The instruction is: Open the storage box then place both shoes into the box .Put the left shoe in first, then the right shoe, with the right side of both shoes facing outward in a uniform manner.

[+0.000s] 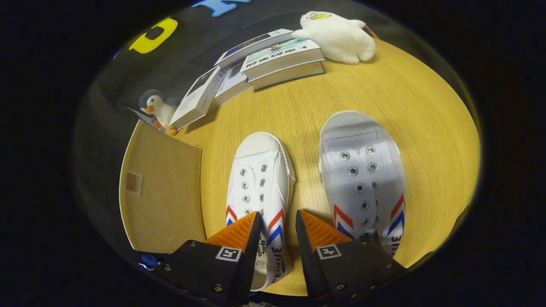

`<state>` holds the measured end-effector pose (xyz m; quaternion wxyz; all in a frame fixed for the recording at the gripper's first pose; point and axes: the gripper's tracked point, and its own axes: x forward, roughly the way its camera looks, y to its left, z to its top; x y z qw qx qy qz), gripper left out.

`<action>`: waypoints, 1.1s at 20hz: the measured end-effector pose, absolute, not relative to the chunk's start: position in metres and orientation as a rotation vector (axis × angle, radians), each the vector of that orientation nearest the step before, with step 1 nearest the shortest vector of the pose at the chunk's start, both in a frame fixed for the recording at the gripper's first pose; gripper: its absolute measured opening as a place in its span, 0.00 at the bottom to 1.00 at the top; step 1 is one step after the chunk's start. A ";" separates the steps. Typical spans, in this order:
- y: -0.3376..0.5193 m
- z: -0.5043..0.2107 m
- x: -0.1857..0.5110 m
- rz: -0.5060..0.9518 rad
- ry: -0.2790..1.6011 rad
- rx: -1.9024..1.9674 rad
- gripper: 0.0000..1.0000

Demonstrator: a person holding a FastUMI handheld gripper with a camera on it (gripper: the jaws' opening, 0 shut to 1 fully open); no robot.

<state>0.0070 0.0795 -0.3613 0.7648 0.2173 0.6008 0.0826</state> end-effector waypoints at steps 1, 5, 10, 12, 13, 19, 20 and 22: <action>0.079 -0.361 0.007 0.179 1.307 0.475 0.49; 0.081 -0.361 0.008 0.150 1.307 0.490 0.17; 0.079 -0.356 0.005 0.112 1.311 0.452 0.01; 0.081 -0.349 0.005 0.110 1.318 0.488 0.01; 0.083 -0.343 0.006 0.114 1.315 0.508 0.01; 0.098 -0.290 0.023 0.167 1.251 0.540 0.01; 0.101 -0.280 0.026 0.175 1.237 0.533 0.01; 0.111 -0.259 0.032 0.198 1.211 0.521 0.01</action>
